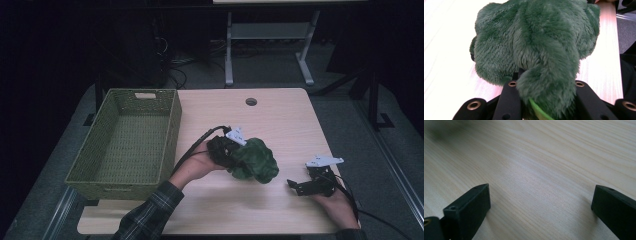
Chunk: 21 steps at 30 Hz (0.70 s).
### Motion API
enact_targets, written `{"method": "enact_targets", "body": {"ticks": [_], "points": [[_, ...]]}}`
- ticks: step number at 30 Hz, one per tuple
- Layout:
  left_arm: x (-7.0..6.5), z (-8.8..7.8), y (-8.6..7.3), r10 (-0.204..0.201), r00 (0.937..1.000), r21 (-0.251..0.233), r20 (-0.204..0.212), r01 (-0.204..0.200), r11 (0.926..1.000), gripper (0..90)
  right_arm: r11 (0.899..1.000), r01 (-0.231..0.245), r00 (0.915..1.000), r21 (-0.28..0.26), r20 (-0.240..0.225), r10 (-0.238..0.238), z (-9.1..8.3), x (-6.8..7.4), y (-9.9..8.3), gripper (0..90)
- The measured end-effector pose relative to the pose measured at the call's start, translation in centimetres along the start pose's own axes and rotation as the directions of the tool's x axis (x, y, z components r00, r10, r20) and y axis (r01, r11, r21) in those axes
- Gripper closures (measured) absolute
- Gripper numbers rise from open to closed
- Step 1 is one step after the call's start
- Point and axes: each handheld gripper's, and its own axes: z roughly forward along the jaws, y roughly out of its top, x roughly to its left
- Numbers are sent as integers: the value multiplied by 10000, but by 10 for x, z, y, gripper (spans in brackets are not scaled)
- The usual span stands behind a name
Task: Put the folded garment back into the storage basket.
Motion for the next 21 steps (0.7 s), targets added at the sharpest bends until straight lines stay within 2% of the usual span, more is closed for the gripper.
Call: {"method": "enact_targets", "body": {"ticks": [6, 21], "points": [[5, -19, 0, -59, 9998, -110, -178, 57, 9999, 726, 10000, 2, 10000, -3, 3, -2, 0, 0, 0, 20], [13, -53, -6, -256, 9982, -291, -548, 240, 9993, 726, 10000, -33, 10000, 16, -7, 33, 0, 0, 0, 20]]}}
